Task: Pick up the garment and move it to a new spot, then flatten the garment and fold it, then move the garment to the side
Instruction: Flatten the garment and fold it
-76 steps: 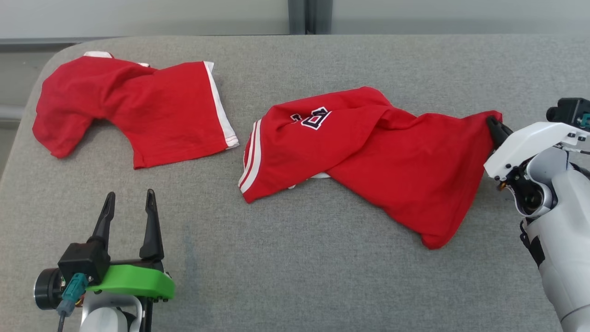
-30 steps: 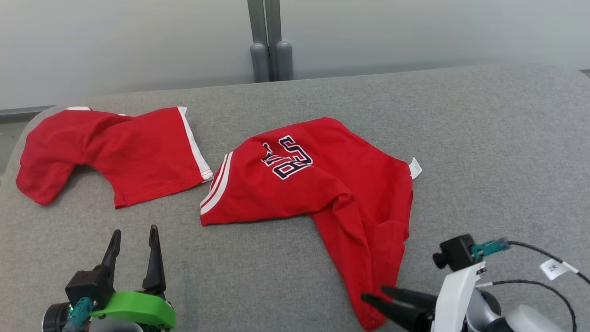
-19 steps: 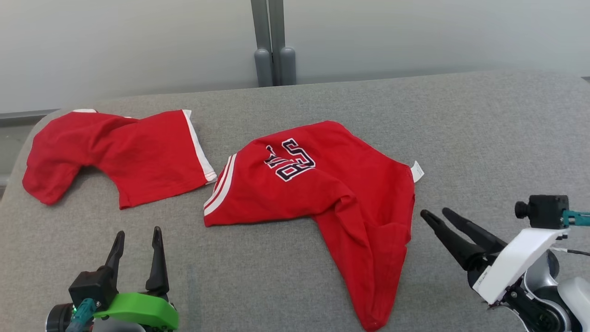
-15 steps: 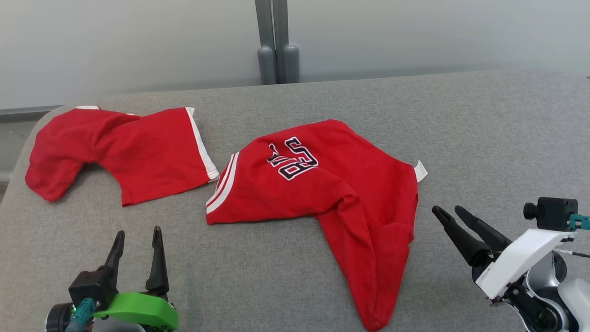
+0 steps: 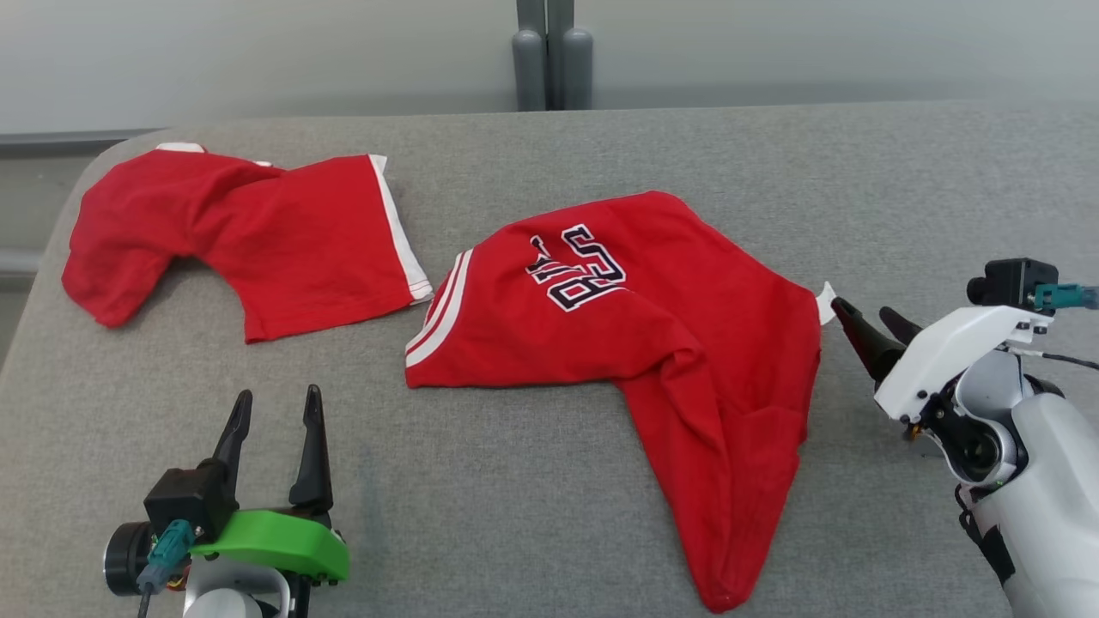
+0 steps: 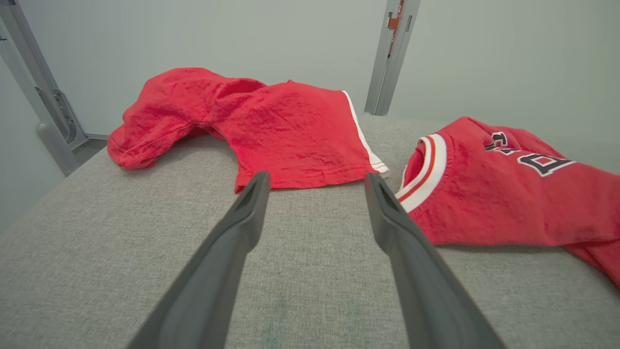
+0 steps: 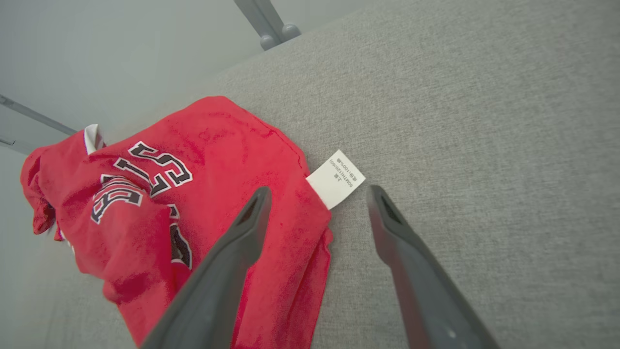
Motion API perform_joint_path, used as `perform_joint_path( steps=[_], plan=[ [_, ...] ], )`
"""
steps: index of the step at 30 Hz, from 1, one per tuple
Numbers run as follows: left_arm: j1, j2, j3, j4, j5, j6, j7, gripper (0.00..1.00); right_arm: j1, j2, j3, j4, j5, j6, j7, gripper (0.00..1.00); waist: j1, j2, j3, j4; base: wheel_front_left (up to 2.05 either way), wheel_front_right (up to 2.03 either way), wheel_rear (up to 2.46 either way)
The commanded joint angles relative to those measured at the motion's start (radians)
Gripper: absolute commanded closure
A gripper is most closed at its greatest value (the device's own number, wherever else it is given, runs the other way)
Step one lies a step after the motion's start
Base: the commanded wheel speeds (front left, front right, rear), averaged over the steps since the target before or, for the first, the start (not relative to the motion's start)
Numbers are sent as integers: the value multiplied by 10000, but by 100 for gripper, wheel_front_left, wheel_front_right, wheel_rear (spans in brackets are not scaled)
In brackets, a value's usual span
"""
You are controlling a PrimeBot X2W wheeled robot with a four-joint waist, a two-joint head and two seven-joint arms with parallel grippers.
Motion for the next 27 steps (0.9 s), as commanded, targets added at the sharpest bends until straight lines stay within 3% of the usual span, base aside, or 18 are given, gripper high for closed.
perform_joint_path(
  steps=[1, 6, 7, 9, 17, 27],
  plan=[
    [-193, -7, -39, 26, -130, -51, -31, 0, -273, 60, -131, 400, -190, 7, 101, 0, 0, 0, 371, 416, 0, 0, 0],
    [-350, -51, -138, 115, -164, -23, -30, 0, -837, 373, -282, 1711, -413, 8, 696, 0, 0, 0, 491, 824, 0, 0, 0],
    [-341, -59, -123, 128, -201, -15, -30, 0, -879, 425, -250, 1867, -328, 8, 889, 56, 0, 0, 487, 878, 0, 0, 0],
    [-311, -67, -92, 139, -222, -4, -30, 0, -848, 407, -155, 2085, -276, 7, 1187, 100, 0, 0, 477, 937, 0, 0, 0],
    [-233, -95, -100, 101, -245, 38, -30, 0, -942, -55, -147, 1647, -387, 7, 445, 100, 0, 0, 450, 1015, 0, 0, 0],
    [-834, -103, -342, -60, -170, -53, -30, 0, -3161, -1308, -292, 1852, -1432, 7, 23, 100, 0, 0, 1691, 1449, 0, 0, 0]
  ],
)
